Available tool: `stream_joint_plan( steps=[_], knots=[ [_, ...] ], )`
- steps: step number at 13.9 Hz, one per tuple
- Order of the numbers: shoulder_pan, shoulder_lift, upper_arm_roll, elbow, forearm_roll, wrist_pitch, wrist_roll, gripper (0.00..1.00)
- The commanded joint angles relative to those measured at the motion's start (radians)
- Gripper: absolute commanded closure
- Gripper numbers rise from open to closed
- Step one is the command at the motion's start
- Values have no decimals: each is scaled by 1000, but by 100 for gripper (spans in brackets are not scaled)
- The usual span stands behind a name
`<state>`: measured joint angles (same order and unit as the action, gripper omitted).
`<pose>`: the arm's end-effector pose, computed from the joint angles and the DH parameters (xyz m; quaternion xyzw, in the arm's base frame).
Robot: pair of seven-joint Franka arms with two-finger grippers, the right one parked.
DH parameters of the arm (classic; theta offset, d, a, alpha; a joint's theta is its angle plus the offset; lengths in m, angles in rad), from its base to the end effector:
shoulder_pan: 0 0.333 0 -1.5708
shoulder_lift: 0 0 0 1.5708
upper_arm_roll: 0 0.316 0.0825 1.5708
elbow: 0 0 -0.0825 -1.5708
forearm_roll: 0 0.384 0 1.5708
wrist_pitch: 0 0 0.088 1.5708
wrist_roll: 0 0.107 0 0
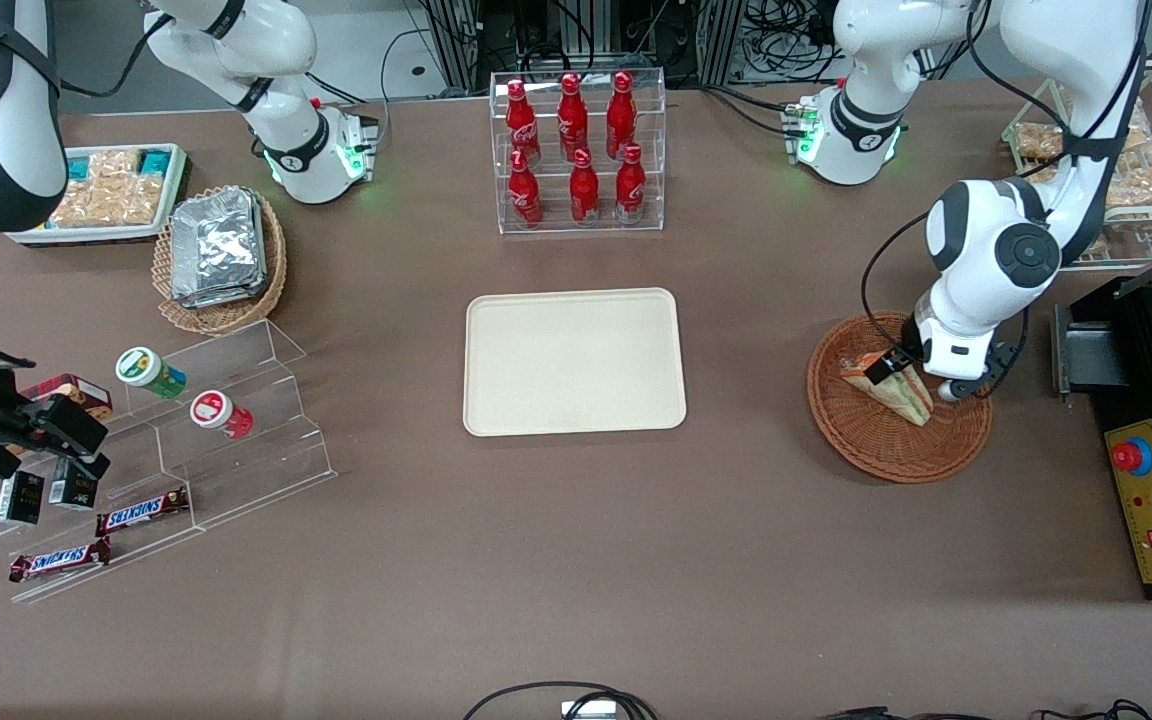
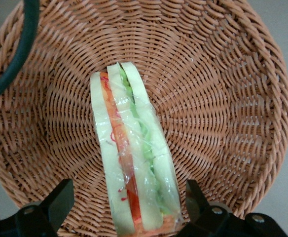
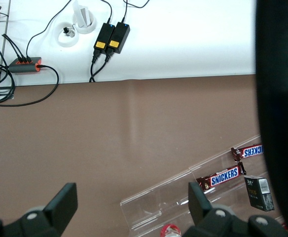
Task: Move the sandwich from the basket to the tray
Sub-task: 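Lower the open left gripper around the sandwich and close it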
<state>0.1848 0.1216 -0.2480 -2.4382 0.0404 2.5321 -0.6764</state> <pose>0.4844 -0.0326 0.2536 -0.9580 -0.2865 0.0122 0.0010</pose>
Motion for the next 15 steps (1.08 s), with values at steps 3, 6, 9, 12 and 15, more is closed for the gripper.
stream_joint_plan(
  steps=[3, 6, 9, 12, 15],
  knots=[
    [-1, 33, 12, 2, 33, 30, -25, 0],
    [4, 58, 15, 13, 53, 56, -25, 1],
    [4, 70, 22, 25, 53, 60, -28, 75],
    [1, 84, 22, 51, 55, 60, -72, 100],
    [1, 53, 22, 82, 65, 10, -83, 100]
  ],
)
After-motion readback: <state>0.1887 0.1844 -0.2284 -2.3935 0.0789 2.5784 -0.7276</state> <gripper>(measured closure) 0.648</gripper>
